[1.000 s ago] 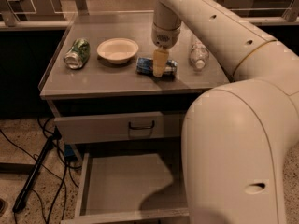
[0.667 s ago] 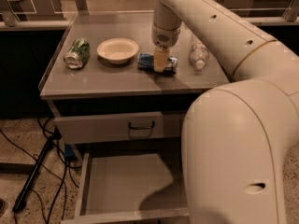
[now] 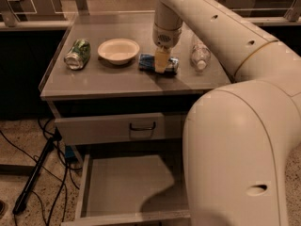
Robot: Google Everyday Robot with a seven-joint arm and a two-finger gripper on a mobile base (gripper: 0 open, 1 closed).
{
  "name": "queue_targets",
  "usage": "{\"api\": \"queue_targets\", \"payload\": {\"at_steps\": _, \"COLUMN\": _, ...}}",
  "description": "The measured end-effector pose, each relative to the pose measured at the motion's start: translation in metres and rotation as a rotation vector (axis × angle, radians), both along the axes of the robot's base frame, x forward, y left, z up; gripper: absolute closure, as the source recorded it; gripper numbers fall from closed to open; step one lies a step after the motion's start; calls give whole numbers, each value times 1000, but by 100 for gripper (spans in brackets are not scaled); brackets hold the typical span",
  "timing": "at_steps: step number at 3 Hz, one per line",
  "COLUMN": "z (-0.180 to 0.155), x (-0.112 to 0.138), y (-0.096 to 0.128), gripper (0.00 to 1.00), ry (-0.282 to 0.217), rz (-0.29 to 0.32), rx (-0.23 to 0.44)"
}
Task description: Place redbull can into middle drawer
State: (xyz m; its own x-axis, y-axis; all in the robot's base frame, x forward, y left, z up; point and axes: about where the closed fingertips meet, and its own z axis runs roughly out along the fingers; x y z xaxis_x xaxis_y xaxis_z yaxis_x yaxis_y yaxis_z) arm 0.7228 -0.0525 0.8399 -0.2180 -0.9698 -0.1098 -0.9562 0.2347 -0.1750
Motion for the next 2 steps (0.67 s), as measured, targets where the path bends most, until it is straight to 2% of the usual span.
{"api": "queue_targets", "payload": {"at_steps": 2, "z": 7, "x": 1, "y": 1, "gripper": 100, "ry": -19, "rz": 0, "rx": 8}}
